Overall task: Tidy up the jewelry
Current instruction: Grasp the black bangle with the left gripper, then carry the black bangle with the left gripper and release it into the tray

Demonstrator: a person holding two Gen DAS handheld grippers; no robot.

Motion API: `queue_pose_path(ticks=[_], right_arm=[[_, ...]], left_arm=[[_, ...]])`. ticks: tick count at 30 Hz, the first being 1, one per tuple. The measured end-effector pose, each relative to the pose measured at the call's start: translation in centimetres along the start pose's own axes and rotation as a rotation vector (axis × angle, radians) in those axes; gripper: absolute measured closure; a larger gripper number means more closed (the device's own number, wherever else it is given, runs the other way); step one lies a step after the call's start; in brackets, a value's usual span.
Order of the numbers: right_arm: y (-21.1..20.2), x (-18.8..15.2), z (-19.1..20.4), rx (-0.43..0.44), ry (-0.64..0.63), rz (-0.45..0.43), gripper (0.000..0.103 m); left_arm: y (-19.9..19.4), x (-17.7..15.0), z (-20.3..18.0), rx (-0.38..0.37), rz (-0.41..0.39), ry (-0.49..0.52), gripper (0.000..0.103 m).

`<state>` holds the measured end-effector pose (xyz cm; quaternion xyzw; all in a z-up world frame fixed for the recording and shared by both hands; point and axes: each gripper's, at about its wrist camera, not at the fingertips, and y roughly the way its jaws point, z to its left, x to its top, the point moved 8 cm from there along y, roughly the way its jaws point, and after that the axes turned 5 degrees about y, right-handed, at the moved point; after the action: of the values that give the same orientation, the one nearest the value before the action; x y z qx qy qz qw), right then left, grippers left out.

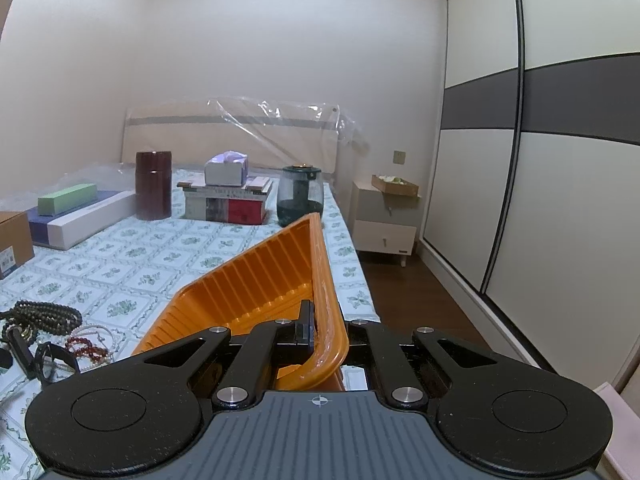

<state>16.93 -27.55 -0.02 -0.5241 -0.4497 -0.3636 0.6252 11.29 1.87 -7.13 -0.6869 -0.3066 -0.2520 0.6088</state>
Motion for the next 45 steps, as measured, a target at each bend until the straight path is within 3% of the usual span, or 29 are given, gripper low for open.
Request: queue_pose_path(ticks=[3, 8, 11, 12, 19, 27, 32, 37, 45], right_arm=[[0.1, 0.0, 0.0, -0.001, 0.0, 0.003, 0.097], [0.2, -0.1, 0.1, -0.002, 0.0, 0.003, 0.097], [0.2, -0.1, 0.1, -0.002, 0.001, 0.002, 0.097], [0.3, -0.1, 0.0, -0.002, 0.003, 0.003, 0.097], [0.2, -0.1, 0.0, -0.003, 0.002, 0.003, 0.097], [0.2, -0.1, 0.0, -0.003, -0.001, 0.003, 0.097], [0.2, -0.1, 0.1, -0.003, -0.001, 0.002, 0.097], [0.2, -0.3, 0.0, -0.003, -0.006, 0.002, 0.097], [0.2, -0.3, 0.0, -0.002, -0.005, 0.002, 0.097]], left_arm=[[1.0, 0.4, -1.6, -0.018, 0.0, 0.028, 0.06], [3.2, 0.8, -2.8, 0.025, 0.004, 0.077, 0.061], [3.9, 0.9, -3.2, 0.052, 0.004, 0.11, 0.068], [4.1, 1.0, -3.2, 0.064, 0.007, 0.12, 0.075], [4.4, 0.7, -2.8, 0.078, 0.037, 0.132, 0.092], [3.1, 1.5, -2.2, 0.044, 0.013, 0.076, 0.095], [1.8, 3.4, -3.5, -0.011, -0.032, 0.06, 0.095], [1.0, 5.4, -6.8, -0.124, -0.068, 0.067, 0.095], [2.6, 5.3, -12.9, -0.278, -0.041, 0.109, 0.095]])
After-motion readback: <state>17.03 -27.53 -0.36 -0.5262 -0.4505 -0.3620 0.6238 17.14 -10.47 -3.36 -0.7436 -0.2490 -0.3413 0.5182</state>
